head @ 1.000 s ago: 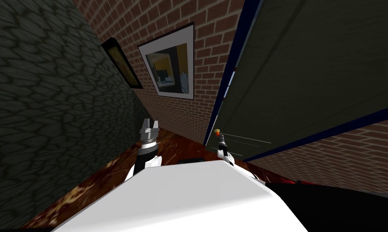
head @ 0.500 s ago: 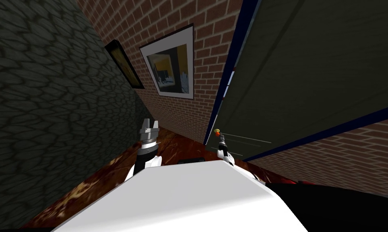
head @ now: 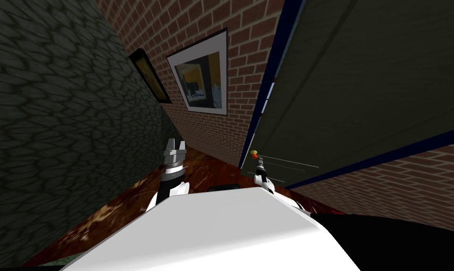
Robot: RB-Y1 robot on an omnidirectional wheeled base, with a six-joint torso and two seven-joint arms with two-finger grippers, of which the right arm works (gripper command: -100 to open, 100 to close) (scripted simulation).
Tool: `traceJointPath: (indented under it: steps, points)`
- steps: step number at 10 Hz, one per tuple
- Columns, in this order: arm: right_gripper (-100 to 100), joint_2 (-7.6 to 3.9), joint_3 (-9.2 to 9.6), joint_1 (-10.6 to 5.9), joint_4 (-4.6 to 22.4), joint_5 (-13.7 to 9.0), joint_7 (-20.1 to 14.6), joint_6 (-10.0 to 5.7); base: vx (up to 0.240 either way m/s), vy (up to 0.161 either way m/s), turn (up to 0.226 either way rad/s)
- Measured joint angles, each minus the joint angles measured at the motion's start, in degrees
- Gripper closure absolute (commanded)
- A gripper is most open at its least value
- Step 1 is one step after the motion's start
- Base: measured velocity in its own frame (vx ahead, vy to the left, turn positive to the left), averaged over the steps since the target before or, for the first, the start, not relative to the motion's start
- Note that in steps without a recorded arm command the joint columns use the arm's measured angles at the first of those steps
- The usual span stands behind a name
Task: Pull the door open
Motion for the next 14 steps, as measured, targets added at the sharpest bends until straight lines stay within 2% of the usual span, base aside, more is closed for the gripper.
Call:
traceJointPath:
  steps: [2,4,6,7,8,10,11,12,13,14]
  points:
    - [100,0.18,0.59,0.37,-0.4,-0.9,-2.5,0.23,-0.038,-0.008,0.050]
    - [100,-0.13,1.40,0.78,-0.8,-1.6,-5.2,0.57,-0.036,-0.009,0.040]
    - [100,-0.61,2.23,0.35,0.6,-3.1,-8.1,-0.16,-0.056,-0.022,0.058]
    - [100,-0.29,2.67,0.95,-1.0,-3.4,-9.5,0.77,-0.045,-0.007,0.044]
    - [100,-0.71,3.12,0.49,0.0,-4.1,-11.0,0.69,-0.034,-0.009,0.039]
    - [100,-0.99,3.88,0.77,0.2,-5.1,-13.7,0.40,-0.051,-0.015,0.077]
    - [100,-0.79,4.56,1.58,-1.2,-5.9,-15.5,0.95,-0.057,-0.015,0.025]
    - [100,-1.13,4.76,0.56,0.6,-6.4,-16.6,0.42,-0.059,-0.003,0.061]
    - [100,-0.78,5.33,1.44,-0.9,-7.0,-18.0,1.10,-0.040,-0.012,0.040]
    - [-100,-0.85,5.61,1.26,0.0,-7.4,-19.0,0.77,-0.069,-0.032,0.060]
